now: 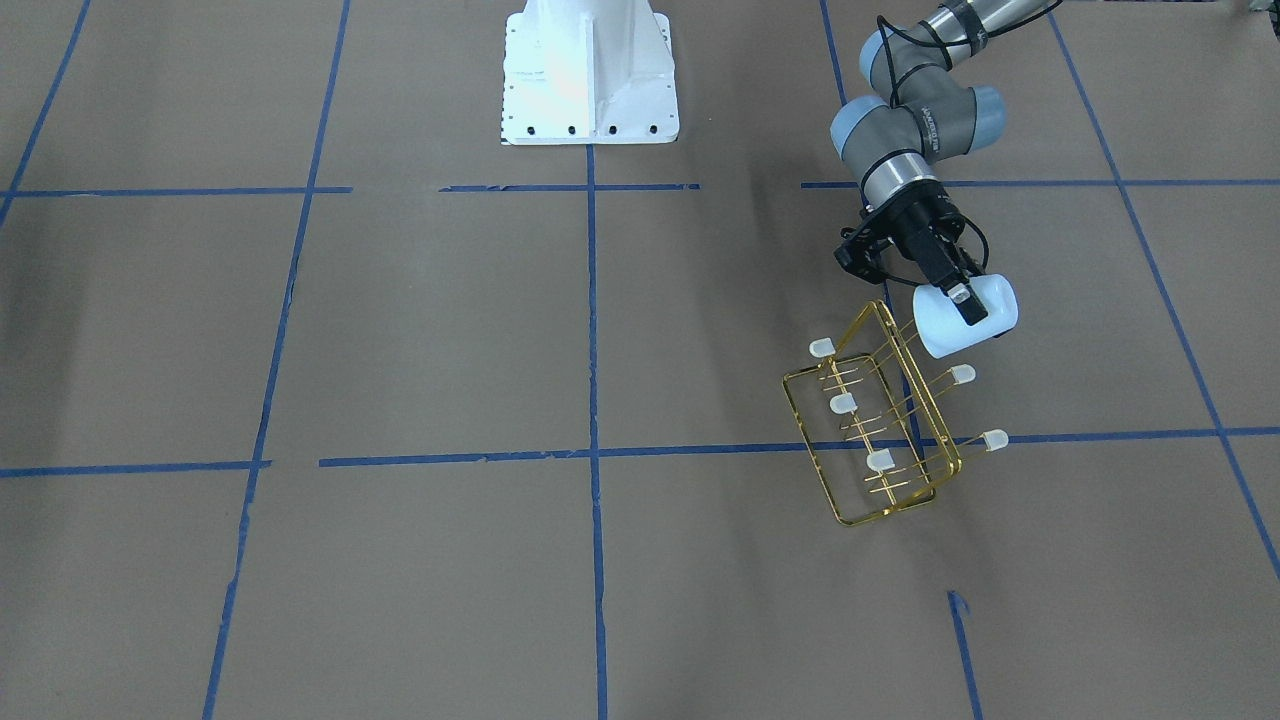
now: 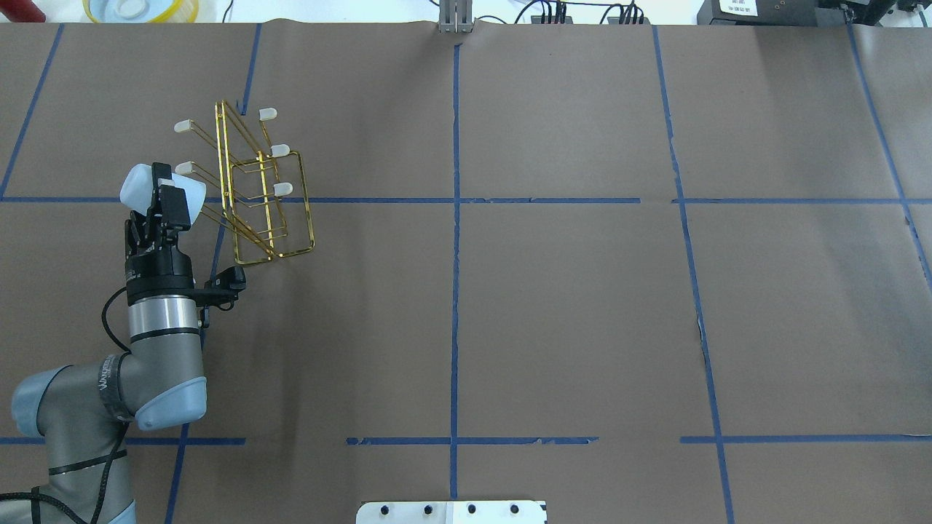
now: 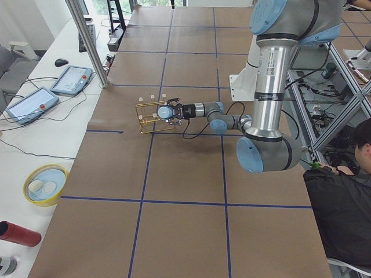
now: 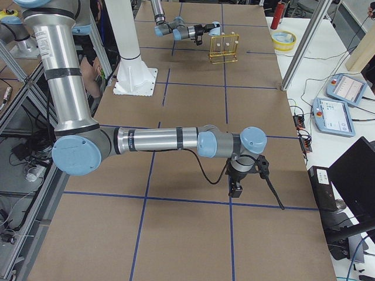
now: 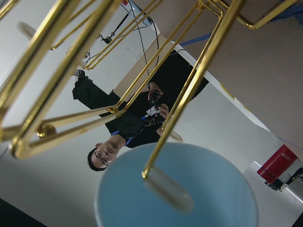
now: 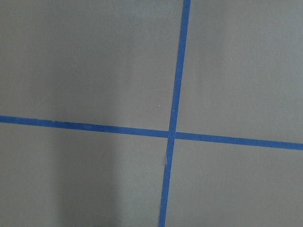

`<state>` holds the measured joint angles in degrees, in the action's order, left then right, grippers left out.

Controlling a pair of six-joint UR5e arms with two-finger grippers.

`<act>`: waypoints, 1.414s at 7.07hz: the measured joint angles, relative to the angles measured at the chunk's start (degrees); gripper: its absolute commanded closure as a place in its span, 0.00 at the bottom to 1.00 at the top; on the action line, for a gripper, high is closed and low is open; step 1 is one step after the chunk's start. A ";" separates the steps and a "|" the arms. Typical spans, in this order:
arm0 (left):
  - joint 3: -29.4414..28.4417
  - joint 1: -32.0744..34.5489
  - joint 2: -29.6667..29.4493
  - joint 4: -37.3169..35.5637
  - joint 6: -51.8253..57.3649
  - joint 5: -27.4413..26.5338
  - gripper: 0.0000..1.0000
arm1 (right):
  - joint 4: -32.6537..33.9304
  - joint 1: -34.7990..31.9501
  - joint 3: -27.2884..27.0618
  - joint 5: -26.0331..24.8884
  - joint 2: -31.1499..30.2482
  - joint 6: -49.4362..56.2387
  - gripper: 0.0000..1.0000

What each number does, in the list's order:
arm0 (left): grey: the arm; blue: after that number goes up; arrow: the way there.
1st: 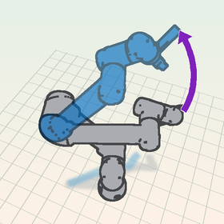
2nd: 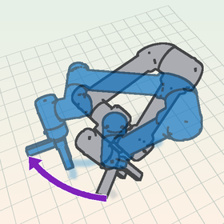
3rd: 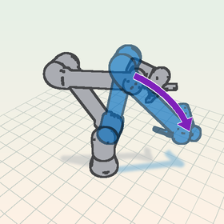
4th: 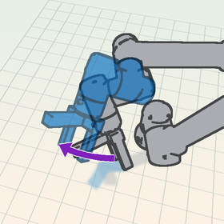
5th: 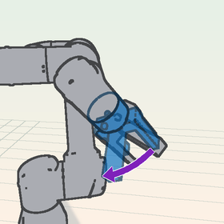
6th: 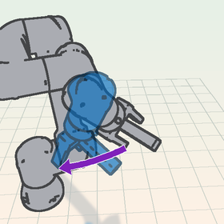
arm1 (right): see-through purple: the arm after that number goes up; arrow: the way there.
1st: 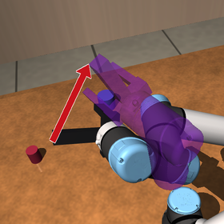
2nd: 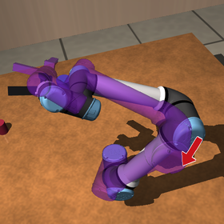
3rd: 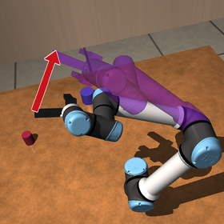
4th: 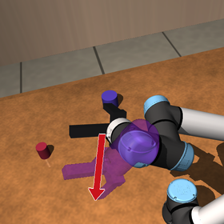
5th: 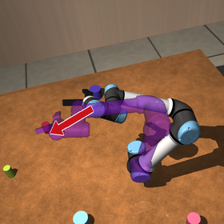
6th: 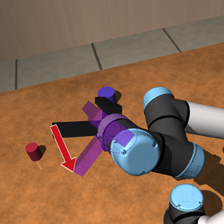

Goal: Hang cup on cup holder

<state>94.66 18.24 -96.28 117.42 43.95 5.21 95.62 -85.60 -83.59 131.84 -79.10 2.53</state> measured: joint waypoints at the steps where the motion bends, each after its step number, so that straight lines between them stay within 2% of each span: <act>1: -0.45 -0.38 -0.27 0.00 0.05 -0.29 0.76 | 0.00 0.00 0.00 0.00 0.00 0.01 0.00; 6: -2.29 -1.73 -1.35 0.09 -0.10 -0.55 0.71 | 0.00 0.00 -0.02 0.00 0.00 0.01 0.00; 7: -2.37 -1.77 -1.36 0.09 -0.17 -0.55 0.01 | 0.00 0.00 -0.02 0.00 0.00 -0.01 0.00; 10: -2.38 -1.80 -1.36 0.17 -0.58 -0.55 0.00 | 0.00 0.00 -0.03 0.00 0.00 0.02 0.00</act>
<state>92.28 16.44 -97.65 117.59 43.37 4.66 95.63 -85.60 -83.61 131.83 -79.10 2.54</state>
